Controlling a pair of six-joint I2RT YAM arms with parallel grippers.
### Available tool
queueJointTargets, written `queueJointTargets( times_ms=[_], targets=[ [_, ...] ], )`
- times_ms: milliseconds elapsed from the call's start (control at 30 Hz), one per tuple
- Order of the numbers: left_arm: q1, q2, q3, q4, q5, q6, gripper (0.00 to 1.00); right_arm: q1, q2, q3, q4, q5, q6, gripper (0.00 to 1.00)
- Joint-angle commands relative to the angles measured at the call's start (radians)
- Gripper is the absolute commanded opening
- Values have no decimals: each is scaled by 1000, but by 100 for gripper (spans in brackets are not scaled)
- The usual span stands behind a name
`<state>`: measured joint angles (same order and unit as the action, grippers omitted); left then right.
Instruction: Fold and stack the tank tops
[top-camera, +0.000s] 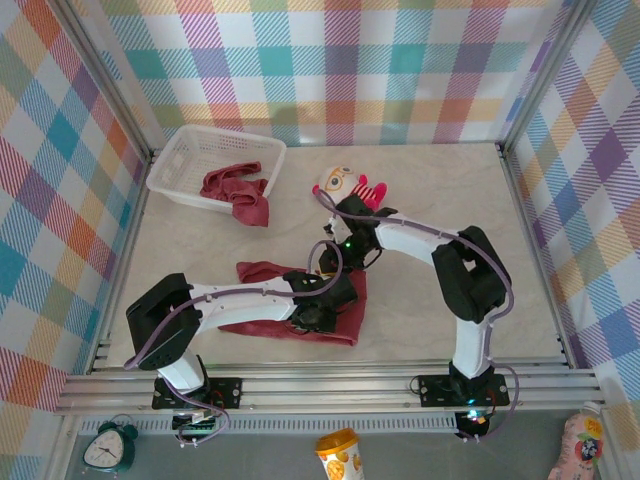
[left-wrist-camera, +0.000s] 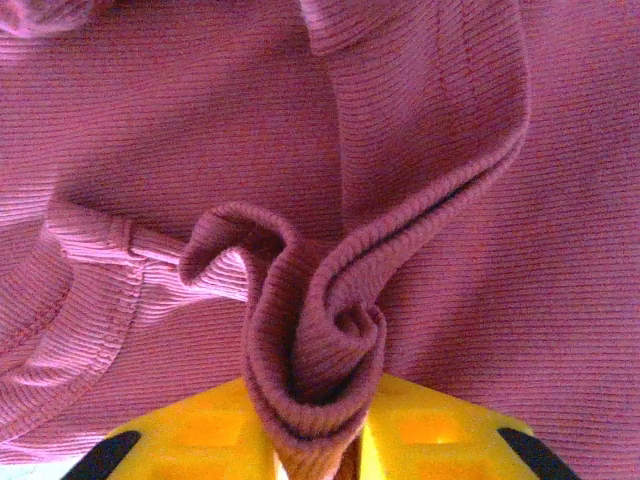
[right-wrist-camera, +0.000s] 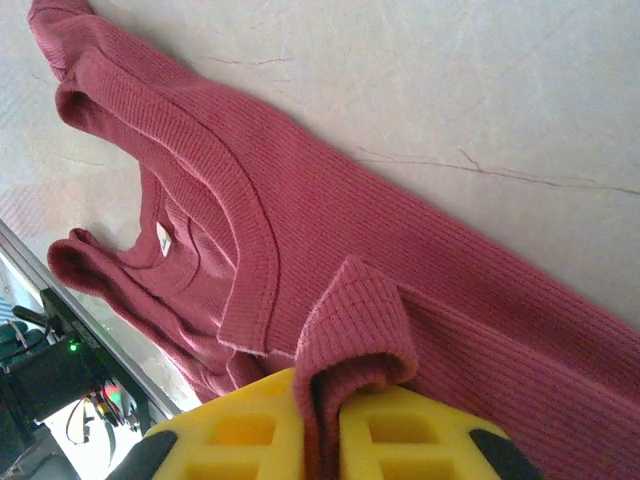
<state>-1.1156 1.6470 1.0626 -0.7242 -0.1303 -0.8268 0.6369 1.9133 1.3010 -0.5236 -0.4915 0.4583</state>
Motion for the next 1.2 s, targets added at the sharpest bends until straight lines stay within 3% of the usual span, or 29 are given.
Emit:
queueJointTargets(
  times_ms=[0, 67, 133, 267, 500, 600, 833, 1000, 1167],
  targets=[
    [10, -14, -7, -110, -47, -54, 25, 13, 30, 36, 45, -31, 42, 16],
    [18, -15, -9, -135, -53, -61, 33, 20, 50, 49, 63, -43, 58, 20],
    [29, -3, -8, -161, -46, -74, 35, 27, 72, 69, 71, -58, 72, 29],
    [43, 21, -9, -230, -43, -123, 38, 27, 84, 90, 111, -74, 95, 33],
    [80, -82, -16, -333, -84, -172, 45, -18, 48, 73, 219, -141, 174, 40],
    [79, -130, 23, -265, -34, -97, 56, -69, -19, 50, 143, -121, 103, 43],
    [18, -73, 156, -70, 56, 58, 63, -204, -236, -128, -119, 86, -182, 47],
    [-34, 118, 315, -59, 81, 176, 65, -256, -294, -244, -128, 65, -209, 47],
    [-56, 218, 344, 16, 147, 235, 67, -256, -259, -270, -85, 42, -225, 45]
  ],
)
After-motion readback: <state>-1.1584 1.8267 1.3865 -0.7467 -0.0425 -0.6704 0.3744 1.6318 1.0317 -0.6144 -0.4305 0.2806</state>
